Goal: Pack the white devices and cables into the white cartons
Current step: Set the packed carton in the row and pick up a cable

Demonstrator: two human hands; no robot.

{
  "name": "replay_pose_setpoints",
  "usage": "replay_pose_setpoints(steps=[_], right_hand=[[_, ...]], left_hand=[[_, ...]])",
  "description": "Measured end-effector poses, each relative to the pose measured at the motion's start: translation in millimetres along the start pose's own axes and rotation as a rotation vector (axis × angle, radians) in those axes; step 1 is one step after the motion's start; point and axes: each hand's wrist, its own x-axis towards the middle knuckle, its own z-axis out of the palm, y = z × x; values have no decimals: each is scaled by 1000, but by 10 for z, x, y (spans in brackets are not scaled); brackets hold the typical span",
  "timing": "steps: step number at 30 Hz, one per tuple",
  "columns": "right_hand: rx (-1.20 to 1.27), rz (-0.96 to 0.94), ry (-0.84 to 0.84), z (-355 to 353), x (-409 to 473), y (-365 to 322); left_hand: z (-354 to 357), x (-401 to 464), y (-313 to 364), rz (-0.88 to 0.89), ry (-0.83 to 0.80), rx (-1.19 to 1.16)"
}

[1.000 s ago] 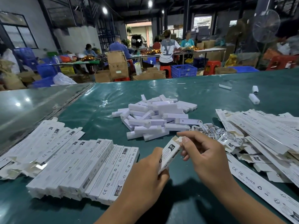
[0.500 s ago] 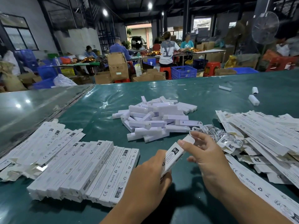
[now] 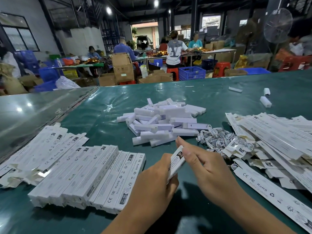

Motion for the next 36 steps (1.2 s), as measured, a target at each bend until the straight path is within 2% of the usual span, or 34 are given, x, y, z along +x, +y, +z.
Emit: replay_pose_setpoints(steps=[13,20,30,33,36], right_hand=[[37,123,93,-12,3,21],[191,206,119,2,44,43],[270,251,128,0,54,25],[209,237,116,16,45,24],[97,144,98,13,22,5]], left_hand=[[20,-28,18,28,-10,14],[17,-21,16,29,10,7],[27,-11,3,20,-9,39],[26,-4,0,12,-21,59],[31,-8,-15,14,-28,66]])
